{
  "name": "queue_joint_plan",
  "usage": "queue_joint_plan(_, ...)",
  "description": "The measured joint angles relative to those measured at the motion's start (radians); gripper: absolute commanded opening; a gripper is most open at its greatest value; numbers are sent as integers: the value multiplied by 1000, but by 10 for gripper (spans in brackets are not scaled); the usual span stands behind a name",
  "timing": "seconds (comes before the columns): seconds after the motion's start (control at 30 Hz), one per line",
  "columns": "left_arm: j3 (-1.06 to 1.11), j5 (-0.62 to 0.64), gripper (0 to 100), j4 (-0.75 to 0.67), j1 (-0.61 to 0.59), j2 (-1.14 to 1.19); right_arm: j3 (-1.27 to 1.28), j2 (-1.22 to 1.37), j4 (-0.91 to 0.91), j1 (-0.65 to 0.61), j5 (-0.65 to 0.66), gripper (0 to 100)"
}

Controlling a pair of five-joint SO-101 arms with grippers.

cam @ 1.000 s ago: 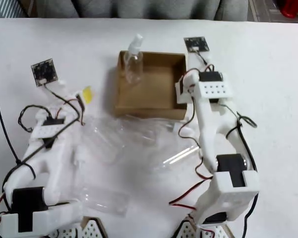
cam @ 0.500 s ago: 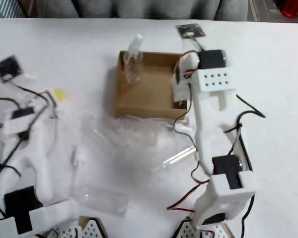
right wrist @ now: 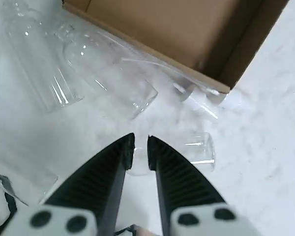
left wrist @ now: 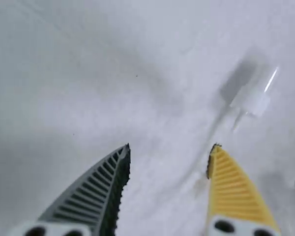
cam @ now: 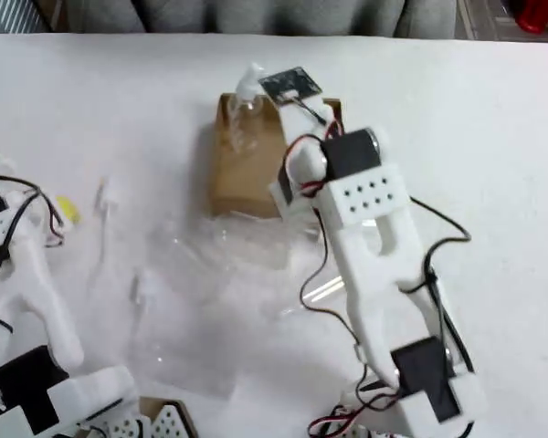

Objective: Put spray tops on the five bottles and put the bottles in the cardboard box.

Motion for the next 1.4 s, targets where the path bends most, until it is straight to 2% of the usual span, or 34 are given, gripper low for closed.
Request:
queue_joint_plan(0.13, 0, -9, 249, 60, 0, 0, 166, -74, -20, 52, 29, 15)
queue_joint_plan(0.27, 0, -9, 249, 101, 31, 0, 348, -178, -149, 104, 68, 15)
queue_joint_plan(0.5, 80, -14, 249, 104, 107, -71, 612, -292, -377, 112, 72, 17)
queue_joint_plan(0.8, 287, -8, 260, 103, 313, -416, 634, -259, -414, 117, 75, 16)
queue_joint_plan(0.97, 330, 135, 365, 100, 427, -497, 634, -229, -417, 117, 78, 16)
queue_joint_plan(1.13, 330, 256, 346, 77, 528, -419, 634, -227, -417, 117, 83, 16)
queue_joint_plan(1.23, 318, 311, 330, 17, 535, -290, 634, -227, -417, 117, 83, 16)
queue_joint_plan(1.4, 196, 356, 302, 0, 535, -46, 634, -227, -417, 117, 83, 16)
